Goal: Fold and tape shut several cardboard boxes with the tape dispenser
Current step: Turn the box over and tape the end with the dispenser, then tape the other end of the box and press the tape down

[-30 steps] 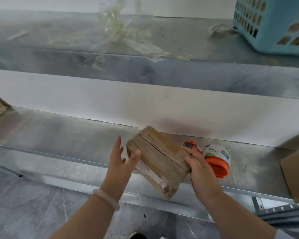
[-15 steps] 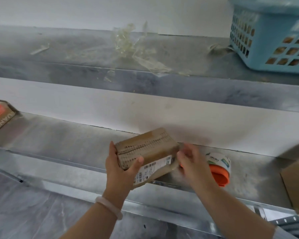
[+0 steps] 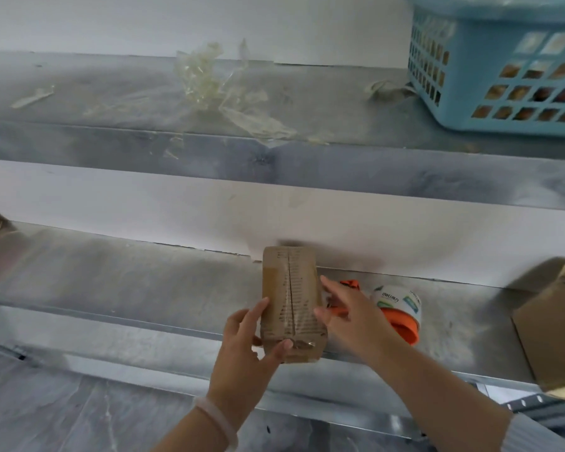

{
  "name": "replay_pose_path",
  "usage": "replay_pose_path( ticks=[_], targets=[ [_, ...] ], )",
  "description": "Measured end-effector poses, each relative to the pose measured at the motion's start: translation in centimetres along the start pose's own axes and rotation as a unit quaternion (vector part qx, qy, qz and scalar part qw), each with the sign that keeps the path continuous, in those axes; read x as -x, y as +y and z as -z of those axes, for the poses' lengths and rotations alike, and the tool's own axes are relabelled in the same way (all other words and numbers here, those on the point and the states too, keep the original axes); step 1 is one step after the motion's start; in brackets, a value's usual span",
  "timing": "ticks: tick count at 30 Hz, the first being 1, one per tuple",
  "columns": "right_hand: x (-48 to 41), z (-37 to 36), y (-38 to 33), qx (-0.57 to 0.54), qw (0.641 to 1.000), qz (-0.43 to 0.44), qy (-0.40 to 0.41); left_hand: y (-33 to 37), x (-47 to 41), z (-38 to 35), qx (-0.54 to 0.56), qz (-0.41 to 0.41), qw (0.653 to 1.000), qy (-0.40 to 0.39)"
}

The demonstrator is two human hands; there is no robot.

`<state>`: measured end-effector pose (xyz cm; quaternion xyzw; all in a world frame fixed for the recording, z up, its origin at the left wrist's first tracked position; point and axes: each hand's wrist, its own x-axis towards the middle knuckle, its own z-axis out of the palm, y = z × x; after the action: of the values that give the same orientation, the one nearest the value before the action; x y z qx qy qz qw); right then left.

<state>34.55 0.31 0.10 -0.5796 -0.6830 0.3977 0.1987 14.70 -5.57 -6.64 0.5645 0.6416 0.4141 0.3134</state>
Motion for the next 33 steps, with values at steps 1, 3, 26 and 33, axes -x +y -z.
replay_pose_path(
  ticks=[1,3,26,33],
  targets=[
    [0.2,0.8,0.7,0.040,0.998,0.011,0.045,0.1,-0.3,0.0,-0.010,0.001,1.000,-0.006],
    [0.2,2.6,2.8,0.137,0.980,0.025,0.139,0.4,-0.6,-0.1,-0.019,0.011,1.000,-0.014],
    [7.4,4.4,9.9,0.118,0.959,-0.033,0.257,9.5,0.3,-2.3,-0.026,-0.130,0.984,-0.122],
    [9.3,3.9,7.6,0.208,0.858,0.239,0.406,16.6,1.0,-7.5,0.362,0.207,0.855,-0.309]
  ],
)
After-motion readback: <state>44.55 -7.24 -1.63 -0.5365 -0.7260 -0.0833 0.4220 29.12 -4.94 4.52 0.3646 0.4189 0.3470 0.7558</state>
